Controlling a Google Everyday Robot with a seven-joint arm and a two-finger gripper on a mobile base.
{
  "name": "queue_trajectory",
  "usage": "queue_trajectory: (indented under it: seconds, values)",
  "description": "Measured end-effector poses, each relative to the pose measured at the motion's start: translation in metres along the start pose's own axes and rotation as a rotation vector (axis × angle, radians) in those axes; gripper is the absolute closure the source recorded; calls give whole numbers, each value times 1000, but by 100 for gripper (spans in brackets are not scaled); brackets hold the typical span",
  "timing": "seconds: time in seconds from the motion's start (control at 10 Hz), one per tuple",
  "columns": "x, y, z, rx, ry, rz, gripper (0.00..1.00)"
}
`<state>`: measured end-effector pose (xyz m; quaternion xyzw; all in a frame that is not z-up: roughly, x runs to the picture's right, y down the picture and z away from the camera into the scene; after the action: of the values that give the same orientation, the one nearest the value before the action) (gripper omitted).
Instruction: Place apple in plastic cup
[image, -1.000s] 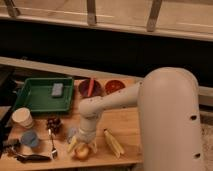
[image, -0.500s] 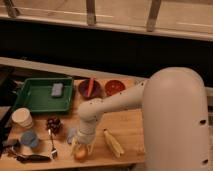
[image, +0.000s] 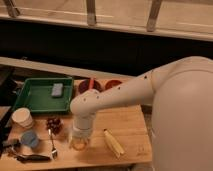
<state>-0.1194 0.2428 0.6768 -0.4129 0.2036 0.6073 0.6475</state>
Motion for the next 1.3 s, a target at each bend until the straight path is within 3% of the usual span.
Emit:
queue_trajectory:
  seconds: [0.2, 0.8, 1.0, 1.3]
  values:
    - [-10, 26, -35, -23, -65, -26, 100]
    - [-10, 28, -35, -22, -63, -33, 100]
    - [-16, 30, -40, -29, -89, -51, 100]
    - [-42, 70, -50, -43, -136, -134, 100]
